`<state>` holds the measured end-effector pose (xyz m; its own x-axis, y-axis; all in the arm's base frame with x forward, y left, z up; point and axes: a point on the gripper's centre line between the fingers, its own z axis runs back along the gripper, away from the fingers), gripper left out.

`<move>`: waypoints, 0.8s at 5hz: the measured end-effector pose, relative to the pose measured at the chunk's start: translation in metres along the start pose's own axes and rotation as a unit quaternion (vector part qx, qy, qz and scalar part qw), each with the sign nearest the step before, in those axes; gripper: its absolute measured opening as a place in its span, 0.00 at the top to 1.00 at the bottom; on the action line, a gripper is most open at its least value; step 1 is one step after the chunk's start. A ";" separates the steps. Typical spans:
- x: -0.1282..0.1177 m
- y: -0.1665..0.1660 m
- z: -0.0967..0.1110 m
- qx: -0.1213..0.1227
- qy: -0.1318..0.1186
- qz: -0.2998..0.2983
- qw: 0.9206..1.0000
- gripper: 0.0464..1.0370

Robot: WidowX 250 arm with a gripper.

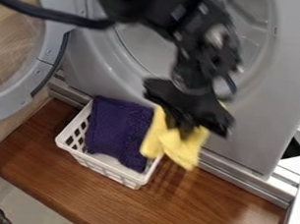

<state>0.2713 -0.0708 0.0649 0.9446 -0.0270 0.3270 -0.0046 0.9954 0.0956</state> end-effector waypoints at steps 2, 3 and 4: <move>-0.011 -0.044 -0.042 -0.017 0.012 -0.059 0.998 0.96; -0.023 -0.058 -0.069 -0.013 0.033 -0.080 0.996 0.96; -0.032 -0.066 -0.094 -0.015 0.054 -0.090 0.994 0.96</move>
<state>0.2725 -0.1271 -0.0401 0.9593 -0.1959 0.2035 0.1754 0.9778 0.1148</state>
